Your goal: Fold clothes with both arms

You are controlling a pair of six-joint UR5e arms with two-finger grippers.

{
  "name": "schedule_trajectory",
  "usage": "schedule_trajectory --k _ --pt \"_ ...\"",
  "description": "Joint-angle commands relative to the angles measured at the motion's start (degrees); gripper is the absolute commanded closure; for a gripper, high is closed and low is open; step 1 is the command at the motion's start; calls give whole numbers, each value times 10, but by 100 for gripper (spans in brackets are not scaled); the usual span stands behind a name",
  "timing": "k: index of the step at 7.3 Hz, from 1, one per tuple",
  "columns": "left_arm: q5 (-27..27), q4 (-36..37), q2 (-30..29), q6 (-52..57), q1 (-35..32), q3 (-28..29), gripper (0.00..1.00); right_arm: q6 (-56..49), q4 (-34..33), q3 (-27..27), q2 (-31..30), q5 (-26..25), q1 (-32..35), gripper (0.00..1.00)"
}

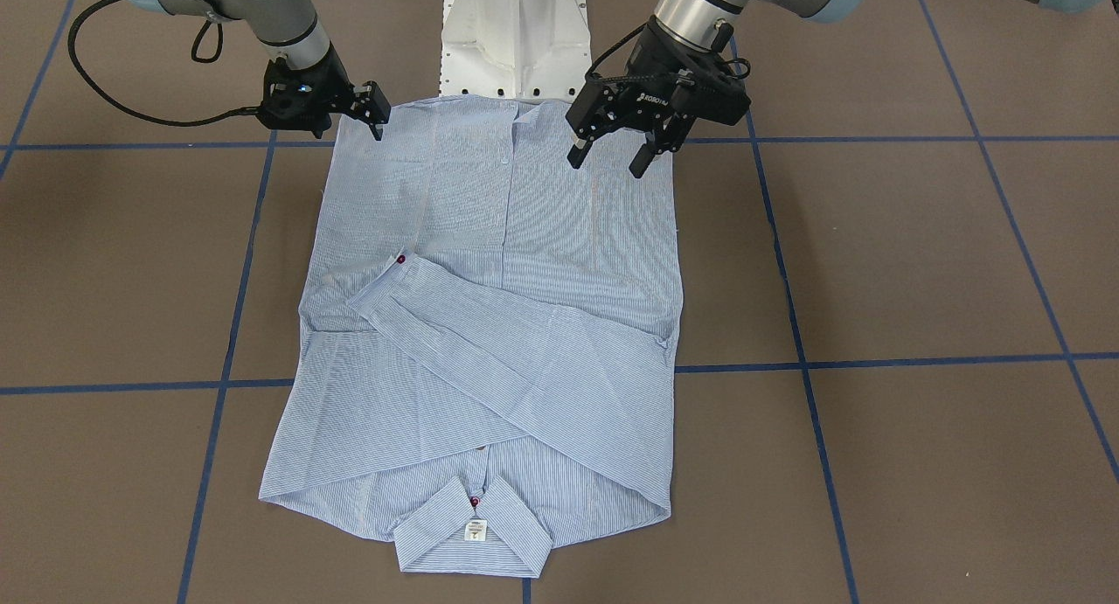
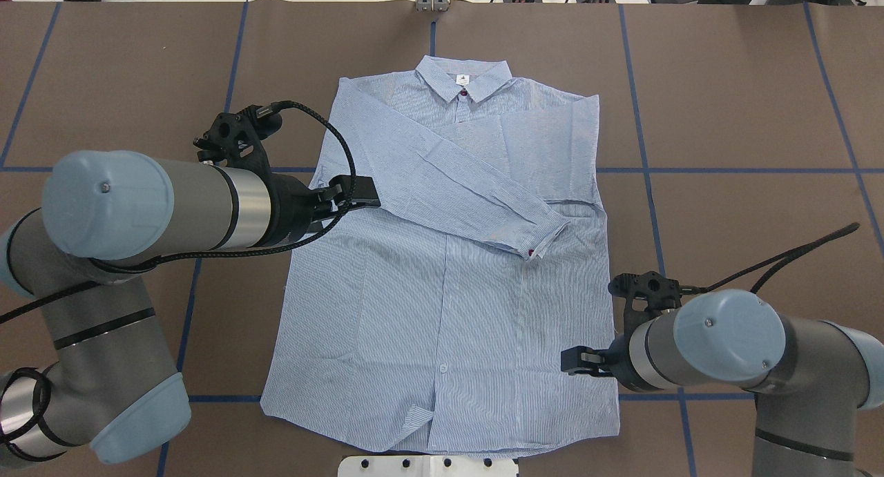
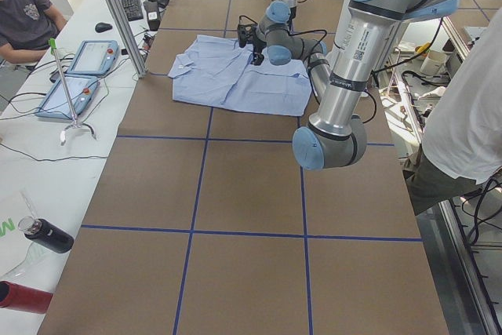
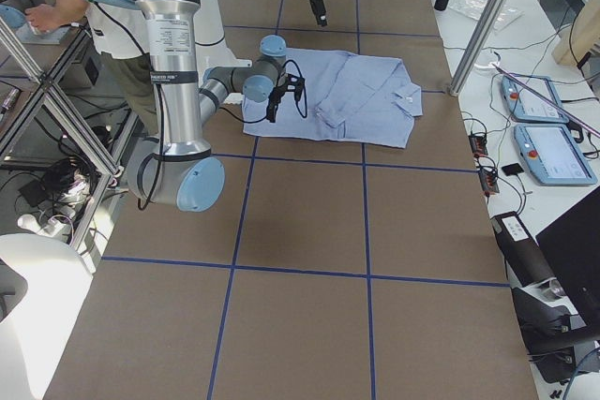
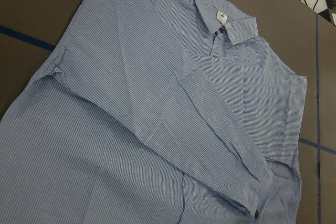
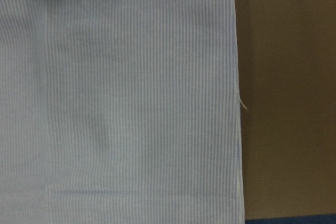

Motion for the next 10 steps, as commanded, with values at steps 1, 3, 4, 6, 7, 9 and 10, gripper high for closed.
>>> schedule_trajectory --k 1,3,4,6,7,9,10 --pt "1 1 1 -3 3 1 0 23 82 1 -73 -22 -38 0" --pt "1 1 1 -4 2 0 0 51 81 -4 -71 -23 -63 2" --pt "1 1 1 -4 1 0 0 64 79 -7 -67 -22 -74 3" --pt "1 8 1 -4 1 -2 0 65 78 -7 -66 -19 -76 12" --pt "1 10 1 -4 1 -3 0 65 78 -7 -64 -15 -76 21" --pt "1 11 1 -4 0 -3 0 65 77 -11 -52 -14 -76 26" --pt "1 11 1 -4 1 -3 0 65 77 -10 -52 -14 -76 26"
